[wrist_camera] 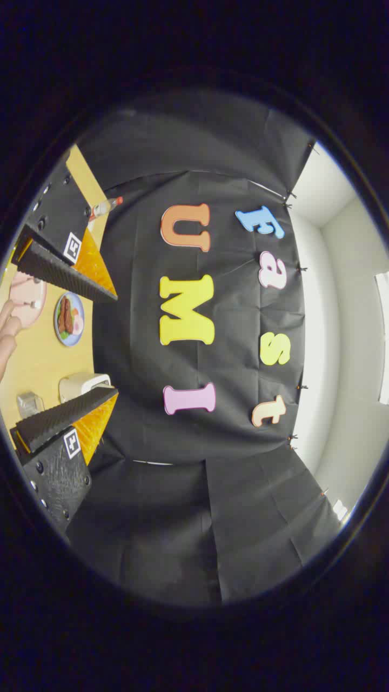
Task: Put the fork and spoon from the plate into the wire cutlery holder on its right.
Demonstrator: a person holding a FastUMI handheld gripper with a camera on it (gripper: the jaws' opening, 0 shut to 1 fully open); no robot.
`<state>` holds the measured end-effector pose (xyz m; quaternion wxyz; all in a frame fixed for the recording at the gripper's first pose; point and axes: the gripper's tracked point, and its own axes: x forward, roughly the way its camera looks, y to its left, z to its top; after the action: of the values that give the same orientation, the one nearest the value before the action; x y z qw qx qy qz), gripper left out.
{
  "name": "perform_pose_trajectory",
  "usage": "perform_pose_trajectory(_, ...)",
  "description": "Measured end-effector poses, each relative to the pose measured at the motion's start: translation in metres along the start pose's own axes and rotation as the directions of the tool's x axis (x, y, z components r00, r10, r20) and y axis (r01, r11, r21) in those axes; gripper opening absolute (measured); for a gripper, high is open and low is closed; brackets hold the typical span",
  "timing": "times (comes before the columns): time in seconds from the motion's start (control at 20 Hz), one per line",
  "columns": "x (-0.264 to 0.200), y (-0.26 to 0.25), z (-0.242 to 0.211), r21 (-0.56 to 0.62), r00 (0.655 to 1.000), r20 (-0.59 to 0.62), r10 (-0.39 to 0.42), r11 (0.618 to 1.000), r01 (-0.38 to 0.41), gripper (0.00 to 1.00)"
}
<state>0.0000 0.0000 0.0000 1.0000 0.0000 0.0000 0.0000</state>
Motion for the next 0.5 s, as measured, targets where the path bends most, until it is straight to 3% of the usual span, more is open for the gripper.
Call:
perform_pose_trajectory(0.3,-0.015,0.04,0.007,-0.036,0.999,-0.033,-0.005,0.999,0.004,0.95)
perform_pose_trajectory(0.5,-0.013,0.037,0.011,-0.057,0.999,-0.05,-0.015,0.998,0.012,0.95)
